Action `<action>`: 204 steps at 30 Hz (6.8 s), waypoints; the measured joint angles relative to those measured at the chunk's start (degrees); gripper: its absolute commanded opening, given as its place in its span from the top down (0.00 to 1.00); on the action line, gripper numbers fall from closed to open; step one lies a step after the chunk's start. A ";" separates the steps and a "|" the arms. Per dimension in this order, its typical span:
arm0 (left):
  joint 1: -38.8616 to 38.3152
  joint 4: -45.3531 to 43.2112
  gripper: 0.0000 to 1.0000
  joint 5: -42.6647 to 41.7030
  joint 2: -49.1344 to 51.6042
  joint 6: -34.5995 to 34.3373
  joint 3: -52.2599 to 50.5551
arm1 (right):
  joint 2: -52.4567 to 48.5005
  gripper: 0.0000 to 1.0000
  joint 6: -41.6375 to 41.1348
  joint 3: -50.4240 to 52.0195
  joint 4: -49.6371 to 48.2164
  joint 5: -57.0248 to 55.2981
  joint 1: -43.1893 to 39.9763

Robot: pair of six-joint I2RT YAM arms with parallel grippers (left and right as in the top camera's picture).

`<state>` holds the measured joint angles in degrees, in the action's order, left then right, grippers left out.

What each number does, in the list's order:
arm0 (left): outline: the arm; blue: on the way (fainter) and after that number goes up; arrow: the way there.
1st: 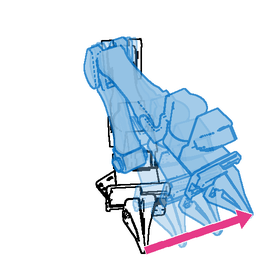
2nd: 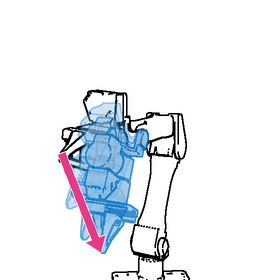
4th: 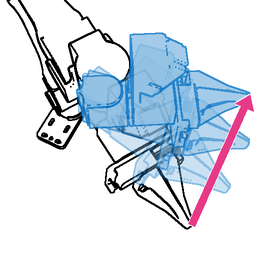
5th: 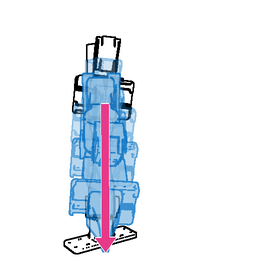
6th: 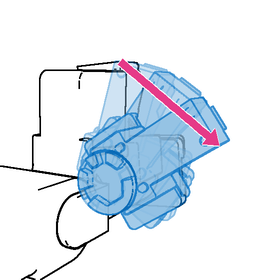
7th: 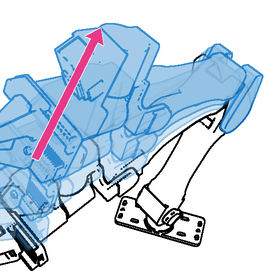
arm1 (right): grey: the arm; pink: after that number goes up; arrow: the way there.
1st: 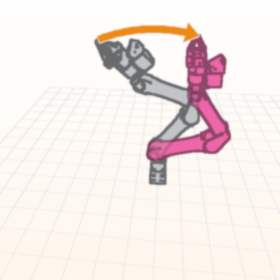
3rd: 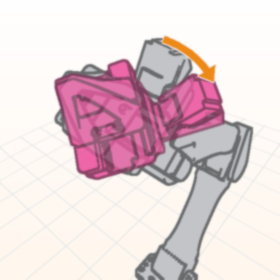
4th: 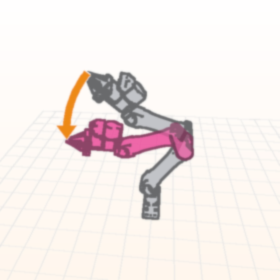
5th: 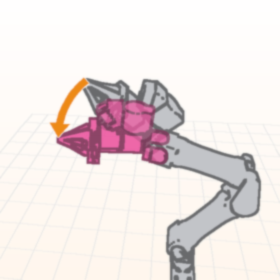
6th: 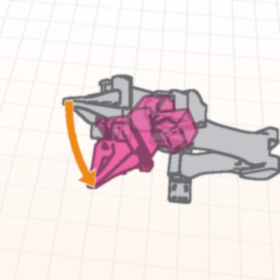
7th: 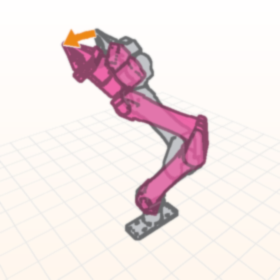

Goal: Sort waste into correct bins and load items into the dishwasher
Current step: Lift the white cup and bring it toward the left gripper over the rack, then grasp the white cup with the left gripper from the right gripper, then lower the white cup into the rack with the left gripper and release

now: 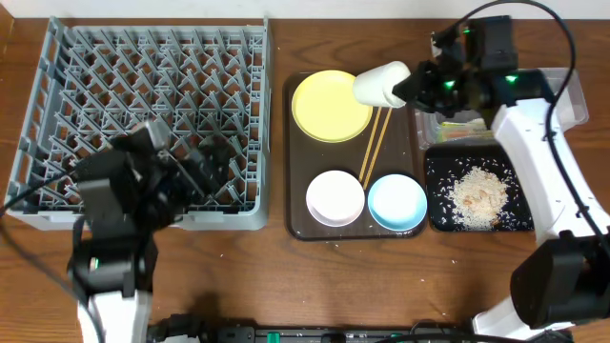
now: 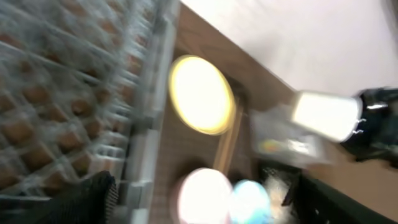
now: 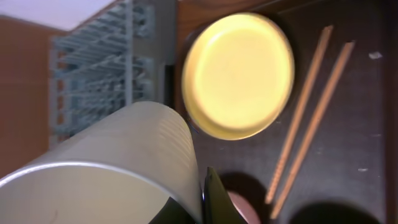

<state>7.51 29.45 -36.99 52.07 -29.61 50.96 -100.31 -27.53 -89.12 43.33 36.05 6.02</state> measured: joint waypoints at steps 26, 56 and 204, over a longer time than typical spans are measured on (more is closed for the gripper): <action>0.00 -17.99 0.08 -44.13 14.25 -22.71 0.00 | -13.97 0.99 5.95 0.22 -23.12 43.93 13.46; 0.00 -18.10 0.08 -46.66 14.25 -22.67 0.00 | -13.97 0.99 -6.82 0.24 -40.85 48.37 19.91; -17.86 37.92 0.51 32.68 42.45 1.16 28.04 | 5.31 0.01 19.06 -4.57 14.49 -17.90 9.99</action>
<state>-10.35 67.37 -4.32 94.52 -28.45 79.00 -95.00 -8.47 -93.69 57.82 18.15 16.01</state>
